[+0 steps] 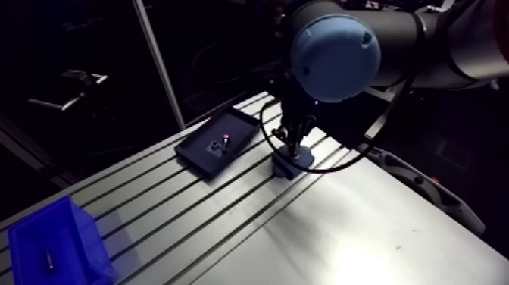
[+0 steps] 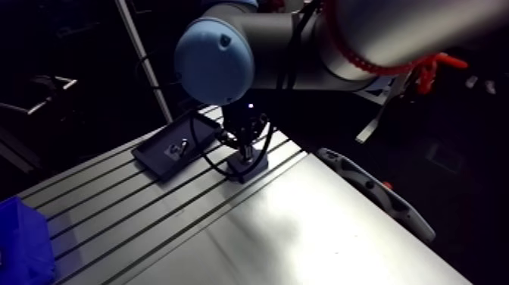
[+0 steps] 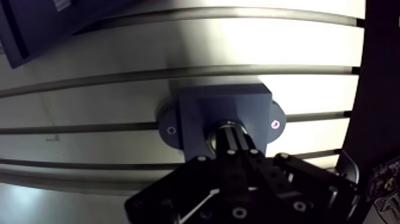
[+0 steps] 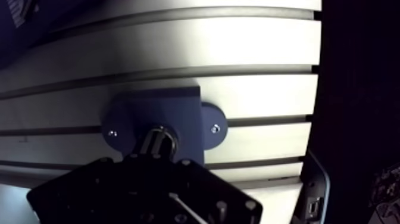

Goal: Pick up the bearing and press it into the housing until flush.

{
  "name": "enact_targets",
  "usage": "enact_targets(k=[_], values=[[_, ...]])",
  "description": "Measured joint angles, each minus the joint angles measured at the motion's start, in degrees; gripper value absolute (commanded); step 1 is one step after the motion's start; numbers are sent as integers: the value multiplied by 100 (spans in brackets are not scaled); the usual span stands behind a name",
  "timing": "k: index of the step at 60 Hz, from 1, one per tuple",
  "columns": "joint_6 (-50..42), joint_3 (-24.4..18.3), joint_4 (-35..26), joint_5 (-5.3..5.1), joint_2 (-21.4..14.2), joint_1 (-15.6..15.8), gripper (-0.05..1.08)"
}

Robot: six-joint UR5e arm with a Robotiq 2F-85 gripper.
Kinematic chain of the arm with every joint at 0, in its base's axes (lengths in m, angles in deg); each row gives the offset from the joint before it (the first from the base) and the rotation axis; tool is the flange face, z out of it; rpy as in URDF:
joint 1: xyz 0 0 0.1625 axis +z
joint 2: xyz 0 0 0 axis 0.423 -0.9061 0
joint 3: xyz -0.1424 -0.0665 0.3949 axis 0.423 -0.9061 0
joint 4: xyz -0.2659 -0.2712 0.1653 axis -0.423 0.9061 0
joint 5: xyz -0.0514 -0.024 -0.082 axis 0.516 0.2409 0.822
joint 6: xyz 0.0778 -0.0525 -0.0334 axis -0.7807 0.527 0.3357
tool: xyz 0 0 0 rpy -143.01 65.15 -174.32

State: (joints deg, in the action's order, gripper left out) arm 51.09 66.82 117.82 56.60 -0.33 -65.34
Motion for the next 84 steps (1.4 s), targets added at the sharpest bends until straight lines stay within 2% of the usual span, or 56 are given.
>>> enact_targets(k=[84], values=[[66,75,8,23,-14,-22,101]])
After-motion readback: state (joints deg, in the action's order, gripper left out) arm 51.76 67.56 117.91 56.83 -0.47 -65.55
